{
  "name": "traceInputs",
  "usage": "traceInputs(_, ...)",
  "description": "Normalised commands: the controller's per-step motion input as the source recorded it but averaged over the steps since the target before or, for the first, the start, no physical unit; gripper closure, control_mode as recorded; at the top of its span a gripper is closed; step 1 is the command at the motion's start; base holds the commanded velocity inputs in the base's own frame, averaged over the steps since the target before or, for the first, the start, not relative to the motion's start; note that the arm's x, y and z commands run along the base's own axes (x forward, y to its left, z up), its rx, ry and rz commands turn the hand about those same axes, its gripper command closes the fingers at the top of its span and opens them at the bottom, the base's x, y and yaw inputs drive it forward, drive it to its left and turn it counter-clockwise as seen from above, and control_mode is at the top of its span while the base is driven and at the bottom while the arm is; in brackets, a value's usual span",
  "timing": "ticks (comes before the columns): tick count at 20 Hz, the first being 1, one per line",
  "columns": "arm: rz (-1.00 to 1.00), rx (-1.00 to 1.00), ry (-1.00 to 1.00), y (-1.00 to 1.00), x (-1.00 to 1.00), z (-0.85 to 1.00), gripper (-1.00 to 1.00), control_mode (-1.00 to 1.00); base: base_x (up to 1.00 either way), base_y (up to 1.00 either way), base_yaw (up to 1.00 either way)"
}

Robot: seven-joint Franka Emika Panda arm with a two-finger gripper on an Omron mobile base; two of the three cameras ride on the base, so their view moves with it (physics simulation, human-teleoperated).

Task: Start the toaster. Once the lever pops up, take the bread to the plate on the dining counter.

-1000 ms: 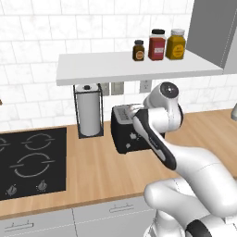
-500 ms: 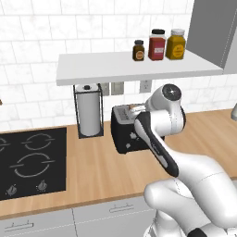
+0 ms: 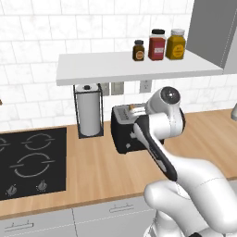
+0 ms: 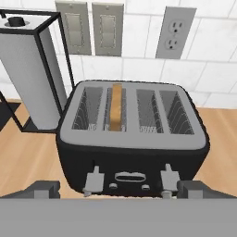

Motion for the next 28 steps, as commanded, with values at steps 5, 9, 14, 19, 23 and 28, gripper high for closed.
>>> traceInputs(5,-0.06,0.01,0.0,0.0,0.0,0.0,-1.0,-1.0,0.0,0.0,0.0)
traceInputs(9,-0.04,0.0,0.0,0.0,0.0,0.0,-1.0,-1.0,0.0,0.0,0.0)
traceInputs(14,0.0,0.0,0.0,0.0,0.0,0.0,-1.0,-1.0,0.0,0.0,0.0)
traceInputs(19,0.0,0.0,0.0,0.0,0.0,0.0,-1.0,-1.0,0.0,0.0,0.0)
traceInputs(23,0.0,0.0,0.0,0.0,0.0,-0.01,-1.0,-1.0,0.0,0.0,0.0)
traceInputs(28,0.0,0.0,0.0,0.0,0.0,0.0,-1.0,-1.0,0.0,0.0,0.0)
